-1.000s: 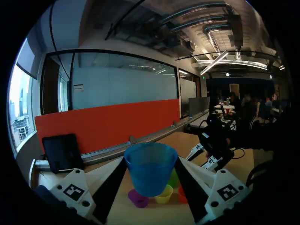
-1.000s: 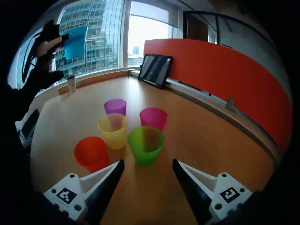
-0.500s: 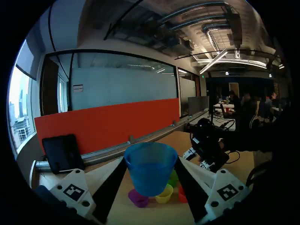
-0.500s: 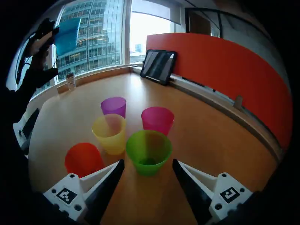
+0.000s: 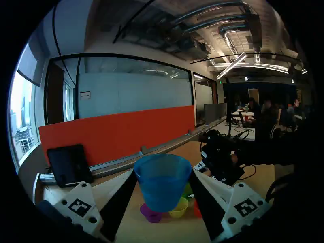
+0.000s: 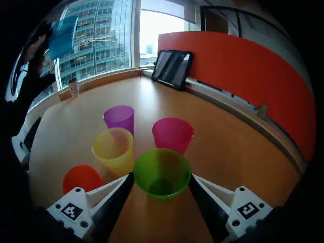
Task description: Pour water
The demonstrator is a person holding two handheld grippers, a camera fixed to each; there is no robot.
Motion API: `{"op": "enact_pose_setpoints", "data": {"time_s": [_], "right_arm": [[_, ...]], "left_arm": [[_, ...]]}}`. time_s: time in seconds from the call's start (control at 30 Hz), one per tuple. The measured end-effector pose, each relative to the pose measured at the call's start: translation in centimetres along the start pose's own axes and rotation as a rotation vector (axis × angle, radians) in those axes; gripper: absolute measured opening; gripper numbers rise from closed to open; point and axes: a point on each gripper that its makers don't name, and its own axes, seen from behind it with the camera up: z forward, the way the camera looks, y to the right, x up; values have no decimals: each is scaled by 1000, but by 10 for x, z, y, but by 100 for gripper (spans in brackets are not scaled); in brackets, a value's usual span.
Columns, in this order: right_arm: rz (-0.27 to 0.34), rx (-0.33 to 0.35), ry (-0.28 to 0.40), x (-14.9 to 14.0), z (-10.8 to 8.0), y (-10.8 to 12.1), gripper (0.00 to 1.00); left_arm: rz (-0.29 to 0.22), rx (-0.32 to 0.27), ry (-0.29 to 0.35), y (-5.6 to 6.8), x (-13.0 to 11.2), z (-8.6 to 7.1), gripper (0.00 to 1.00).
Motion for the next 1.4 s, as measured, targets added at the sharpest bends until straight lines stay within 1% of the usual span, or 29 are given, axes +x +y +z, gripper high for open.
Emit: {"op": "enact_pose_setpoints", "data": {"time_s": [0.13,0.2,0.27,0.3,0.47,0.7,1.07,1.4], "right_arm": [[4,-6,-2,1,3,2,99],[7,-9,-3,1,4,3,98],[9,-10,-5,1,5,3,92],[10,-10,-5,1,4,3,92],[17,-11,1,2,1,4,92],[17,-15,31,11,-9,3,92],[2,-21,112,33,-33,-5,92],[0,-42,232,57,-59,-12,92]], "left_arm": [[0,4,0,-1,0,-1,87],[-1,6,-1,-2,0,-2,87],[-1,8,-3,-3,-2,-3,87],[-1,8,-3,-3,-2,-3,87],[0,12,-6,-5,-5,-4,87],[-1,16,-8,-6,-4,-4,87],[0,20,-10,-11,-5,-2,87],[2,19,-13,-10,-5,0,87]]}}
